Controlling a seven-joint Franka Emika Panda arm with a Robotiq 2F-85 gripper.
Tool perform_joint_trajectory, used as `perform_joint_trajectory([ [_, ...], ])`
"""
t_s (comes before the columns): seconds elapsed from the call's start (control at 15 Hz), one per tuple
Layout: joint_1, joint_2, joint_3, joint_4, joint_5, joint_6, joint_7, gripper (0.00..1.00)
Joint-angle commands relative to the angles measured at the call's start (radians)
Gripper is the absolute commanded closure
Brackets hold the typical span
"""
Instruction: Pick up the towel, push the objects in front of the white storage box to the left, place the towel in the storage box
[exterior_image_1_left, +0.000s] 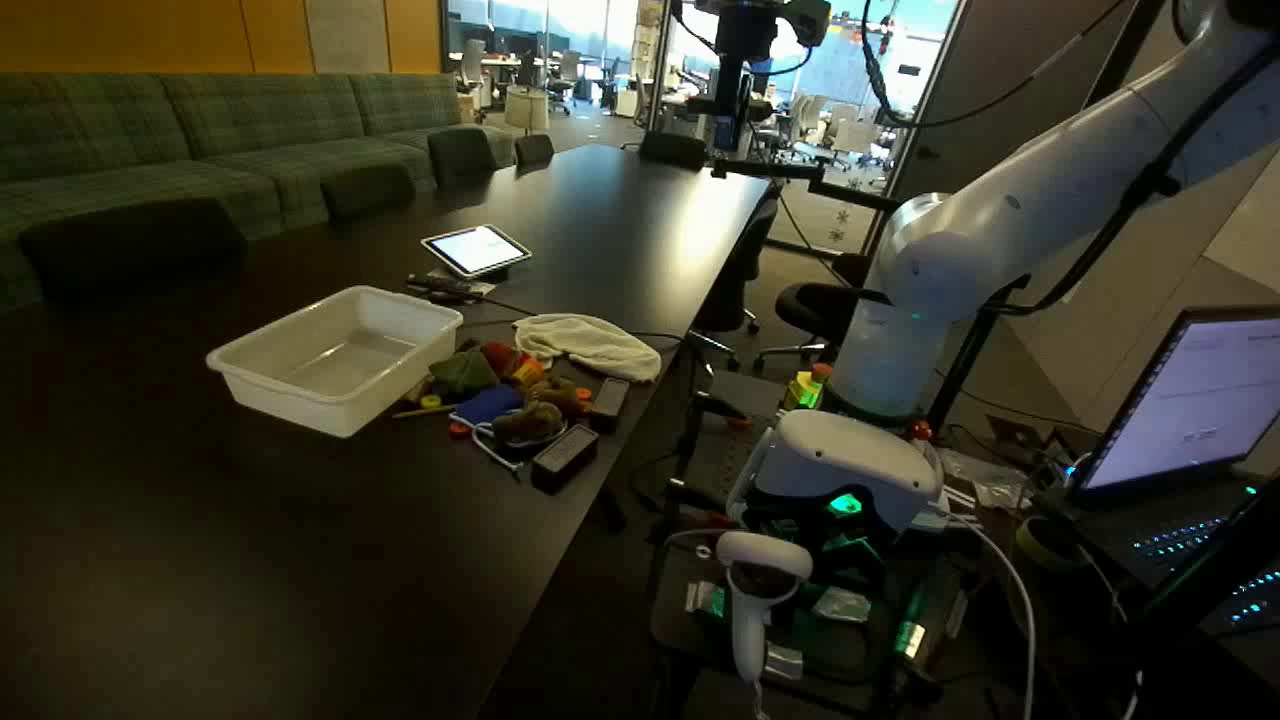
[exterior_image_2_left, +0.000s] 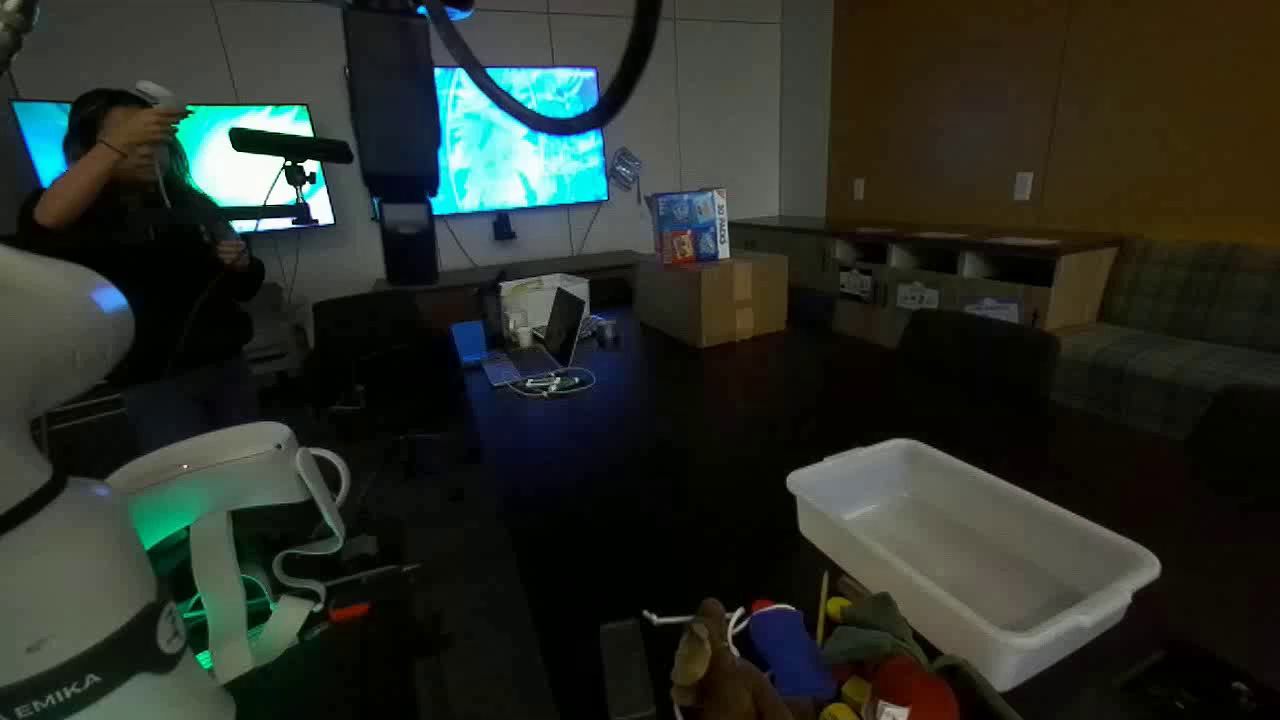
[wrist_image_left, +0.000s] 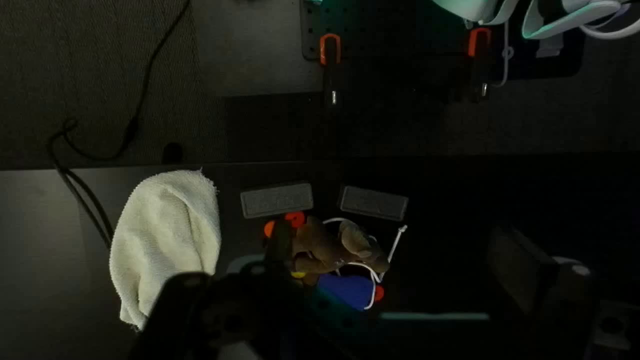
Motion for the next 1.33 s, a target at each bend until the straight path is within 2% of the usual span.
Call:
perform_joint_trajectory([
  [0.0,-0.005,0.001,0.004,0.005,0.003,-0.001,-0.003,0.00],
  [0.33,-0.003,-0.003,0.002,0.003,0.001,0.015,-0.007,0.00],
  [0.4,0.007,0.080,-0.039,-0.017,-0.007,0.108,-0.041,0.00],
  [0.53,0.020,0.167,-0.085,-0.023,-0.010,0.238,-0.114,0.00],
  [0.8,0.030,0.412,-0.147,-0.012,0.047,0.537,-0.239,0.00],
  [0.87,0.064,0.478,-0.184,0.001,0.054,0.597,-0.263,0.00],
  [1.07,0.103,0.677,-0.220,0.027,0.132,0.791,-0.343,0.00],
  [1.2,0.115,0.812,-0.227,0.062,0.240,0.888,-0.419,0.00],
  [1.27,0.031,0.880,-0.137,0.086,0.315,0.924,-0.465,0.00],
])
